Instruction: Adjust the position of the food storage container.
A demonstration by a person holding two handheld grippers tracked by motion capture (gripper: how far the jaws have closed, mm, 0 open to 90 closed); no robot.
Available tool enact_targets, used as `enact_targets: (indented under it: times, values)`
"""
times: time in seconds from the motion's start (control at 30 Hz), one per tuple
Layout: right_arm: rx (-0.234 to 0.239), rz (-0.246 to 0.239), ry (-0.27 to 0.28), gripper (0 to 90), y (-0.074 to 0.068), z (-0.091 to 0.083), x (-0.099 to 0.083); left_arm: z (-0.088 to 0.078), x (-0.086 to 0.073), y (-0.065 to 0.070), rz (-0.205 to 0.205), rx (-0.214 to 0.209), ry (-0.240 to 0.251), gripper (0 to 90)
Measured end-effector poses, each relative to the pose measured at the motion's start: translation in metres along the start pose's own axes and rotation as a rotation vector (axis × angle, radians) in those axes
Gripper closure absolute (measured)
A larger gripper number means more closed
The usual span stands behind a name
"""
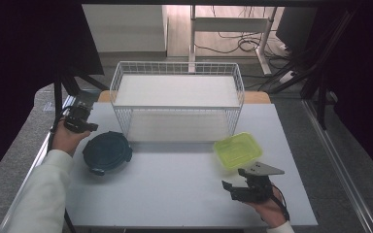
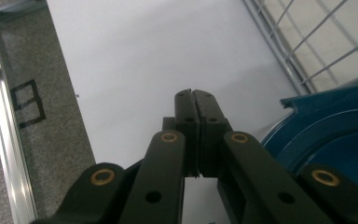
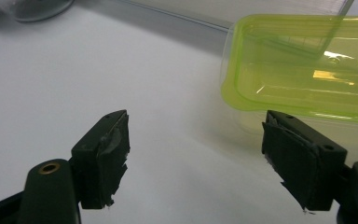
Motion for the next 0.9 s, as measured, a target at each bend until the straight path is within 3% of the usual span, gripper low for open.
enact_targets:
  times: [0.17,0.43,0.53,0.9]
  values:
    - [-0.001,0.004,-0.003,23.1,0.000,0.000,-0.001,0.007,-0.005,0.001,0.046,0.001,-0.045,90.0]
    - [0.003,-0.002,-0.006,23.1,-0.001,0.002,-0.001,0.011,-0.011,0.002,0.061,0.001,-0.075,90.0]
    - [0.003,0.000,-0.008,23.0,0.000,0.003,-0.001,0.012,-0.013,0.008,0.090,-0.008,-0.083,90.0]
    - [0.000,0.009,-0.006,23.1,0.001,0.002,-0.001,0.012,-0.015,0.009,0.077,-0.024,-0.086,90.0]
Point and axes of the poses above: each handheld gripper's, and its own axes: z roughly forward along the jaws, x roughly out of its top, y roughly to its right, the point moved 5 cm from there along z, roughly forward along the jaws, and after that the axes turned 11 degrees about -y, right-handed, at the moved point
